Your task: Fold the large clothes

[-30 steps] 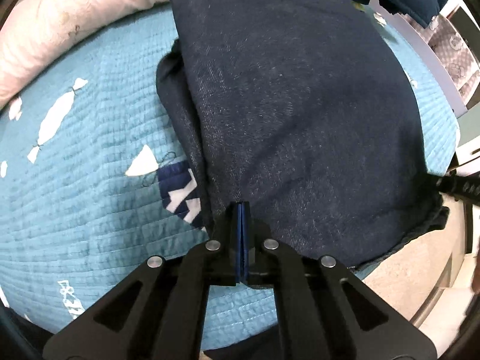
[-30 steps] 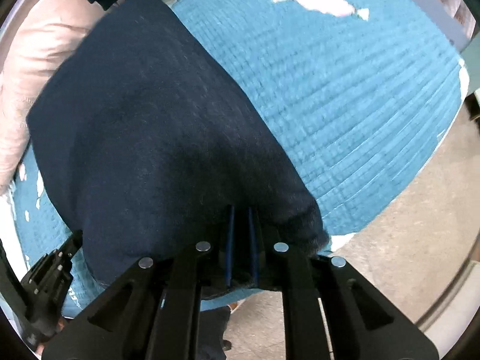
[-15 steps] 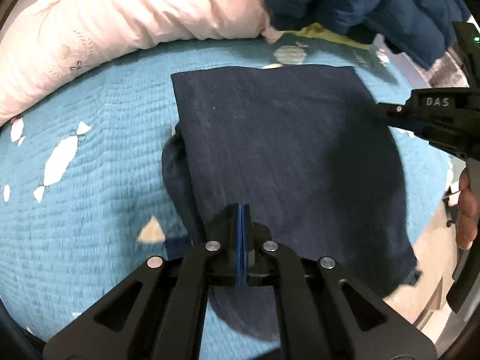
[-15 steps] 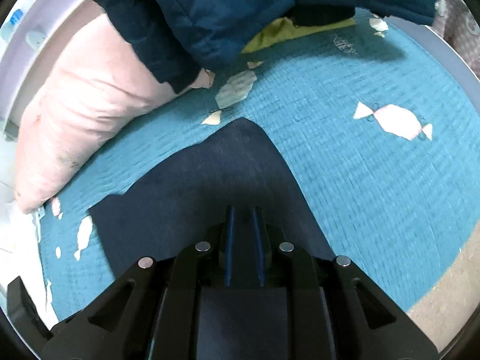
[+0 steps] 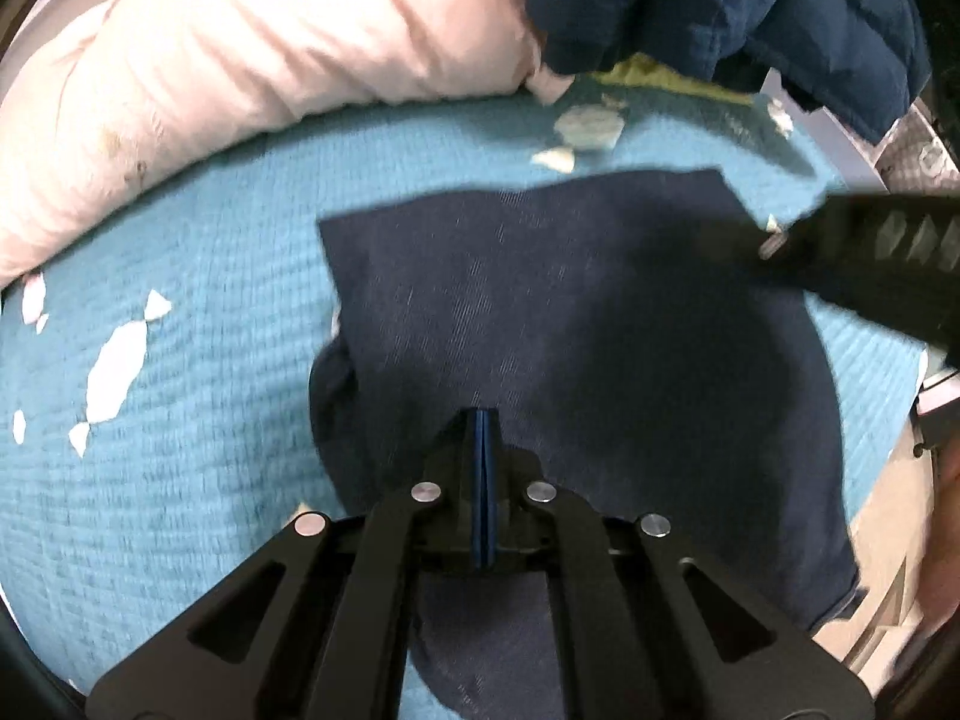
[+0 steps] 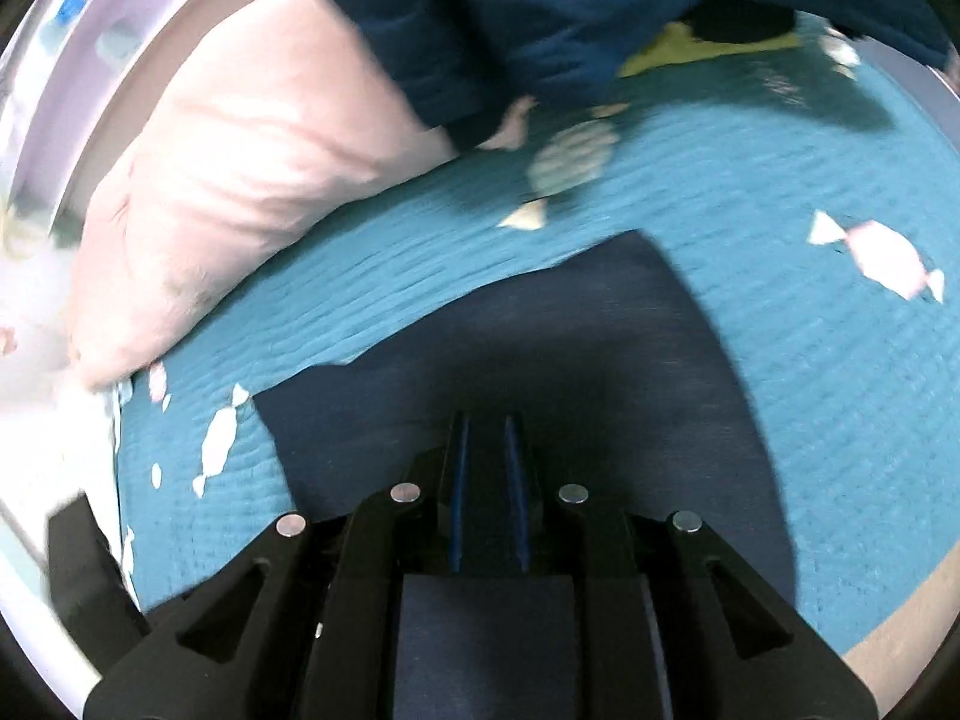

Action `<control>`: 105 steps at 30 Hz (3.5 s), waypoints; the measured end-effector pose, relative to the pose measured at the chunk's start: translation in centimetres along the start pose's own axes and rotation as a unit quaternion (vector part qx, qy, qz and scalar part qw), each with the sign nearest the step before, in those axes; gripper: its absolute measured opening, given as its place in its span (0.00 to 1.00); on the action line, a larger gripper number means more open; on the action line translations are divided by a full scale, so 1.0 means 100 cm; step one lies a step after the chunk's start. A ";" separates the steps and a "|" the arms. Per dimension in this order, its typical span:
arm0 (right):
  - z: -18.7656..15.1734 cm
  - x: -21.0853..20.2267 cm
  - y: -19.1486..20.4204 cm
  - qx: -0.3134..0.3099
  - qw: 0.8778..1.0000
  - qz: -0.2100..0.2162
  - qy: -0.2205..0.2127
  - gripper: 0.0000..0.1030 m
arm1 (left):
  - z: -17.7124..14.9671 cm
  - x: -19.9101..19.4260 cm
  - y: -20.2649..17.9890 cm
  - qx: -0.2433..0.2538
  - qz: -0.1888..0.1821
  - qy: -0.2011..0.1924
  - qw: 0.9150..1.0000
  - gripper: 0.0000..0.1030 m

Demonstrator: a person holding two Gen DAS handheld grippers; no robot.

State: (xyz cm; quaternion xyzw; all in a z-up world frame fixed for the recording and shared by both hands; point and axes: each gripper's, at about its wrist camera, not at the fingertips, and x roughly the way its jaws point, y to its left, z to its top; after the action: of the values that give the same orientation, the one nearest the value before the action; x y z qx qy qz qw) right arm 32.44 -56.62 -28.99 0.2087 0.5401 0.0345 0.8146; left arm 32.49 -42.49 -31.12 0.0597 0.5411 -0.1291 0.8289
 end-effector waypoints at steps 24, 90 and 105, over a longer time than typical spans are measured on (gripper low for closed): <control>0.014 -0.014 -0.067 0.087 0.992 -0.079 -0.040 0.06 | 0.014 0.016 0.014 0.024 0.055 -0.018 0.998 0.01; -0.179 -0.081 -0.050 0.123 0.987 -0.098 -0.002 0.31 | -0.128 -0.065 0.007 0.088 -0.031 0.013 0.996 0.03; -0.247 -0.165 0.106 0.098 0.976 -0.111 -0.159 0.84 | -0.164 -0.195 0.097 0.084 -0.008 -0.091 0.992 0.65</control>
State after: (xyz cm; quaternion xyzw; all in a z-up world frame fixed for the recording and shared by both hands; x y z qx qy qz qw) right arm 5.25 -44.17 -18.84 0.2295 0.4243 -0.1430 0.8642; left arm 13.25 -26.38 -20.41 0.1129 0.4514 -0.1861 0.8654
